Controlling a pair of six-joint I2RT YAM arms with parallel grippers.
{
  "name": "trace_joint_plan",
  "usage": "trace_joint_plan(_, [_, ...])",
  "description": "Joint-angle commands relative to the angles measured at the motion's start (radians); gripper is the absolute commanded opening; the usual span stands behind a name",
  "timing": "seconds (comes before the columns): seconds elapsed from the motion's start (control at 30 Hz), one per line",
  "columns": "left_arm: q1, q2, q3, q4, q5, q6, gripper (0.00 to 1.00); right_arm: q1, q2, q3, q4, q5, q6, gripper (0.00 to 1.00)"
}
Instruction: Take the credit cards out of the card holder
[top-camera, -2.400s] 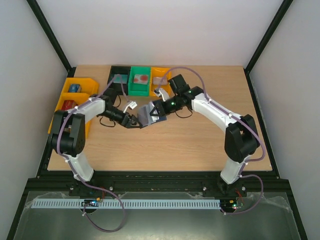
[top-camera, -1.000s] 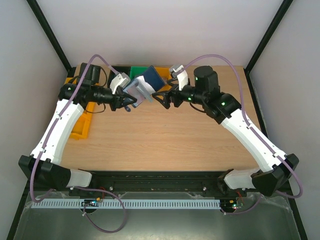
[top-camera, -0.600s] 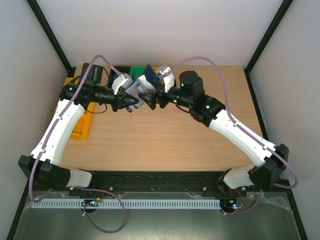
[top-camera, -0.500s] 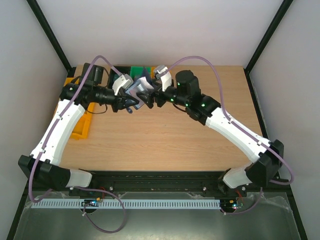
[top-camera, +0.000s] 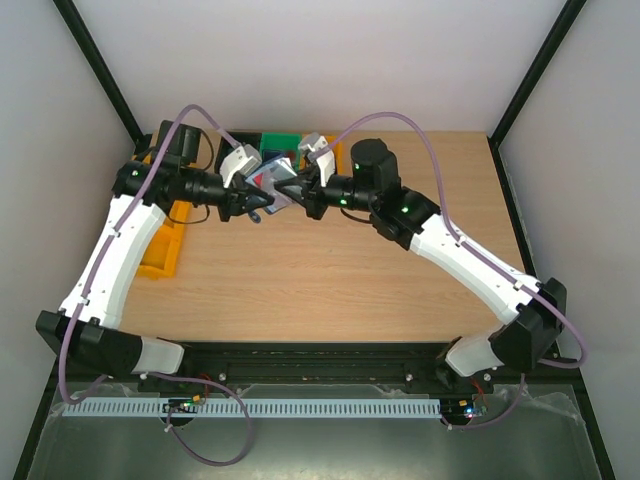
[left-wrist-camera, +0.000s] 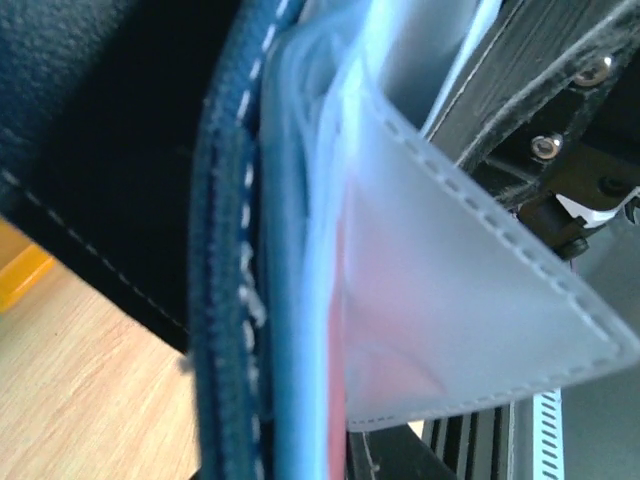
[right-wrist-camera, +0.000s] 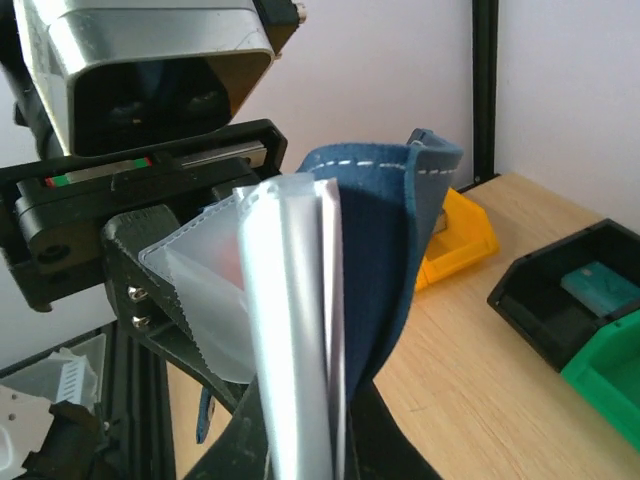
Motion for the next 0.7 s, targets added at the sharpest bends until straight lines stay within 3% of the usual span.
trace_joint_plan(0.0, [-0.026,-0.016,0.051,-0.083,0.169,0.098,0.1,-0.005,-0.014,-0.015,0.079,0.007,0.01,0.02])
trace_joint_plan(0.07, [-0.004,-0.023,0.057,-0.115,0.193,0.141,0.36,-0.028,-0.033,-0.038,0.107,-0.049,0.032,0.02])
trace_joint_plan(0.13, [0.041,-0.032,0.059,-0.156,0.242,0.198,0.48,-0.062,-0.052,-0.063,0.153,-0.167,0.065,0.02])
trace_joint_plan(0.27, [0.135,-0.053,0.053,-0.22,0.321,0.295,0.56,-0.1,-0.074,-0.082,0.205,-0.314,0.106,0.02])
trace_joint_plan(0.4, [0.145,-0.056,0.054,-0.216,0.336,0.293,0.66,-0.102,-0.075,-0.072,0.192,-0.387,0.091,0.02])
trace_joint_plan(0.67, [0.106,-0.041,0.031,0.008,0.357,0.036,0.7,-0.098,-0.055,-0.069,0.238,-0.429,0.143,0.02])
